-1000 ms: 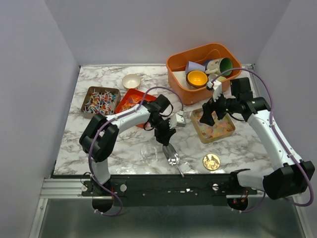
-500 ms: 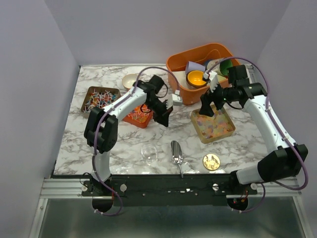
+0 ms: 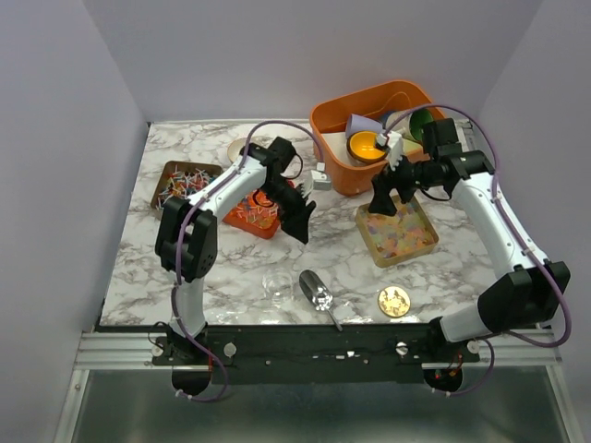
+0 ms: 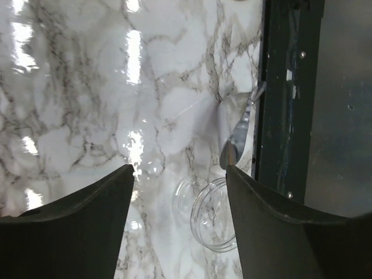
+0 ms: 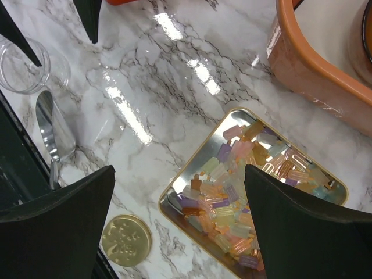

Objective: Pack the candies
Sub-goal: Pick up the spatula from the center of the board.

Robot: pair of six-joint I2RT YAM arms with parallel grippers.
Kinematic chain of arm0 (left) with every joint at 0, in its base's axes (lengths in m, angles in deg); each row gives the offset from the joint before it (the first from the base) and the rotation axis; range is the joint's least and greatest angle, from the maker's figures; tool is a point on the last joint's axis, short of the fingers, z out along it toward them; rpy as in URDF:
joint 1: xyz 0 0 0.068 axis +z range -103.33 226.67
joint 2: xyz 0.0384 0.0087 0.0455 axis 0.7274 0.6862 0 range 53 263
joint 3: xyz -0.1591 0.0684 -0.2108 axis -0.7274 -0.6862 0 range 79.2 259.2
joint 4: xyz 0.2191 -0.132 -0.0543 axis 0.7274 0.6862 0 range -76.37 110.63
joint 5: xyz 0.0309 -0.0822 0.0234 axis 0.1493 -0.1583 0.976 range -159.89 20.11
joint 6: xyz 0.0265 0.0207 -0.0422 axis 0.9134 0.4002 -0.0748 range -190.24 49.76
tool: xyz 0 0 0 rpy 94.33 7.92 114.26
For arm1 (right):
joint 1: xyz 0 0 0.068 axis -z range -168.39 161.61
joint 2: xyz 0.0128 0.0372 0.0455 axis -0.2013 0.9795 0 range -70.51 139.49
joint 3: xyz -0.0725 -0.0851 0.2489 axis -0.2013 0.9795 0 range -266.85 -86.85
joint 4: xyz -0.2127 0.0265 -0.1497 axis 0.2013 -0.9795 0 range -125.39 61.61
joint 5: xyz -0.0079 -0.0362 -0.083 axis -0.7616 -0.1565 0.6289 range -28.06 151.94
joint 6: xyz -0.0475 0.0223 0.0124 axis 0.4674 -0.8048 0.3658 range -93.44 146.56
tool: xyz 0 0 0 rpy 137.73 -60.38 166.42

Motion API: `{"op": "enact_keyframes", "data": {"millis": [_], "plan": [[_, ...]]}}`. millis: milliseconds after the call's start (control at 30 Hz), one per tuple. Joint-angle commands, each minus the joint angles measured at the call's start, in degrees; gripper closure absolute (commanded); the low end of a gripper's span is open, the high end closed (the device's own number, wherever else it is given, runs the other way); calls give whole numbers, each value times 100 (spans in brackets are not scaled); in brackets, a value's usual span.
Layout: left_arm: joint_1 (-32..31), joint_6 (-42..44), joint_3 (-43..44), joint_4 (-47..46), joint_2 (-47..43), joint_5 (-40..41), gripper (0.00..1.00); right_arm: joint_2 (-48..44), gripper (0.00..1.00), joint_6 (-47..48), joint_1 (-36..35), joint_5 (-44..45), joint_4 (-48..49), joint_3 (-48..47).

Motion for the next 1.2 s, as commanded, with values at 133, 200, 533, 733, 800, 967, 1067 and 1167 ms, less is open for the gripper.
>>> {"op": "enact_keyframes", "data": {"millis": [133, 200, 533, 733, 800, 967, 1067, 1167], "plan": [[-457, 712, -1366, -455, -682, 419, 23, -611, 0, -7, 37, -9, -17, 666], [-589, 607, -1568, -642, -735, 507, 23, -690, 0, -33, 37, -18, 45, 806], [-871, -17, -1218, -1153, -77, 386, 24, -822, 0, -68, 37, 61, 221, 983], [-906, -79, -945, -1038, 126, 244, 24, -980, 0, -24, 45, 96, 220, 1176], [-941, -70, -927, -985, 161, 218, 25, -1024, 0, -24, 37, 105, 221, 1281], [-1020, -114, -1050, -959, 267, 270, 33, -1033, 0, -24, 37, 88, 273, 1422], [-1082, -35, -1191, -915, 302, 297, 40, -998, 0, -24, 45, 79, 273, 1405], [-1108, 96, -1340, -818, 346, 314, 47, -928, 0, -7, 37, 79, 230, 1309]]}}
